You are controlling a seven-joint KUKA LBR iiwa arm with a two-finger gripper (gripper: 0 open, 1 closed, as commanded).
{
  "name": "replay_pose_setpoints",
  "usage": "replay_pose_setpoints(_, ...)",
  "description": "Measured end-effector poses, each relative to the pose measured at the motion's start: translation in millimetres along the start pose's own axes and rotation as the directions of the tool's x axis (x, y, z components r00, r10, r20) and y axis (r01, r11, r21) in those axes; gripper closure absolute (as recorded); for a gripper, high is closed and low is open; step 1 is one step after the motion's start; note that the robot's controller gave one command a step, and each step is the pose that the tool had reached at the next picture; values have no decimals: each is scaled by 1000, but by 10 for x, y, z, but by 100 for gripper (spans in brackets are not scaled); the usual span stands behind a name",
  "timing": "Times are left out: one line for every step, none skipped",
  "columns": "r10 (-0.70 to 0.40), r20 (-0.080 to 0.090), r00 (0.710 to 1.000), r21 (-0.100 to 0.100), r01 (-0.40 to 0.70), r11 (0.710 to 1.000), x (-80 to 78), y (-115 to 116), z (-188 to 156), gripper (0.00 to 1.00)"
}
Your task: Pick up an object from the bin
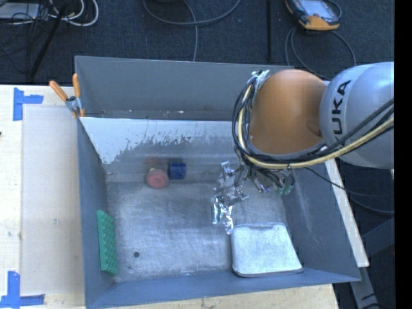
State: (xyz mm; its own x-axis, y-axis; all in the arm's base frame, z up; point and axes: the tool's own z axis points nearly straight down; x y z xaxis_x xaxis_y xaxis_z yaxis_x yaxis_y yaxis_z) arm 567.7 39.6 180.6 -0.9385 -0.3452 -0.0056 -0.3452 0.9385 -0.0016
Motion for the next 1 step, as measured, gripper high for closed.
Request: replay_pose_setpoints(-8, -1, 1000, -1, 8, 1000, -73, 29, -321, 100)
